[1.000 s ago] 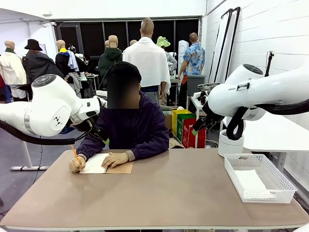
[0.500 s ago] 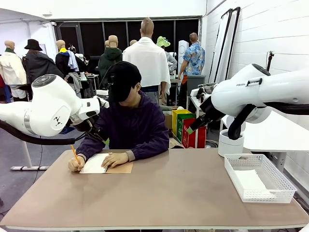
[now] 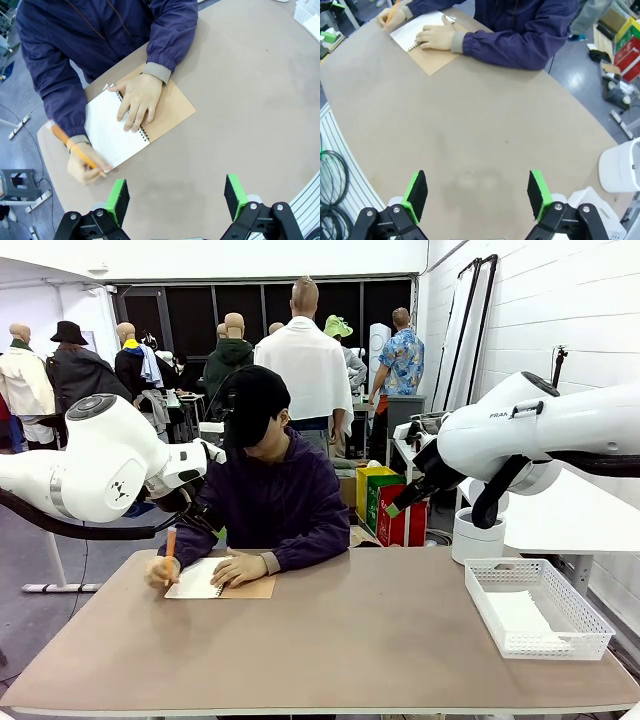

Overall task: Sort the paper based on its condition.
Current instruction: If a person hands you a paper, place it in the Organizing basket , and if it's crumpled, put it in the Trash can.

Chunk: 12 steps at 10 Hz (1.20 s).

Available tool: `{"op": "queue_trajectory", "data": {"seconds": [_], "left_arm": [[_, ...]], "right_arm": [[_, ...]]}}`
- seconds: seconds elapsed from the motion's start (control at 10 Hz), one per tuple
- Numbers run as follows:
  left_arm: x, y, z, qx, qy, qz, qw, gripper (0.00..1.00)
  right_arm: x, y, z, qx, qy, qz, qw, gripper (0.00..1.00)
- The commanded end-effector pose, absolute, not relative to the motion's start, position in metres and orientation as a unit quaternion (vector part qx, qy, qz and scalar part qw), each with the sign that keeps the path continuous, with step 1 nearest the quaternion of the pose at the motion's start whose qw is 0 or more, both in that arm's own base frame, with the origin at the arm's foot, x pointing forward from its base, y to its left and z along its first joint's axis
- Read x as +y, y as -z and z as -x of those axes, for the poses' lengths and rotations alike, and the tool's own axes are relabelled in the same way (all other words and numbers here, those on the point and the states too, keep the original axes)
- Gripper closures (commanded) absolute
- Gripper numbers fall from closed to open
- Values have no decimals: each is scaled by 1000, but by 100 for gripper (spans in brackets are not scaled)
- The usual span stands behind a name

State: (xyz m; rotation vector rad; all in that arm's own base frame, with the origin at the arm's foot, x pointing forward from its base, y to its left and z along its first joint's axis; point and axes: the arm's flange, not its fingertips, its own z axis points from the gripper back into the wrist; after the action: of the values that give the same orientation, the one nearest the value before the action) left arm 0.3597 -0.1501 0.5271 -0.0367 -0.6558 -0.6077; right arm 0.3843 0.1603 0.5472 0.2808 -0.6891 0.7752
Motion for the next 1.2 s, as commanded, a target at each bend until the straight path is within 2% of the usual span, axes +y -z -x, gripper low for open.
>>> {"op": "queue_trajectory", "data": {"seconds": [0.0,1.1], "left_arm": [[-149,-527,-360,-314,293,20,903,0],[-149,-527,-360,-314,293,20,903,0]], "right_arm": [[160,-547,-384,-327,-365,-135,861,0],[160,-547,-384,-327,-365,-135,861,0]]}}
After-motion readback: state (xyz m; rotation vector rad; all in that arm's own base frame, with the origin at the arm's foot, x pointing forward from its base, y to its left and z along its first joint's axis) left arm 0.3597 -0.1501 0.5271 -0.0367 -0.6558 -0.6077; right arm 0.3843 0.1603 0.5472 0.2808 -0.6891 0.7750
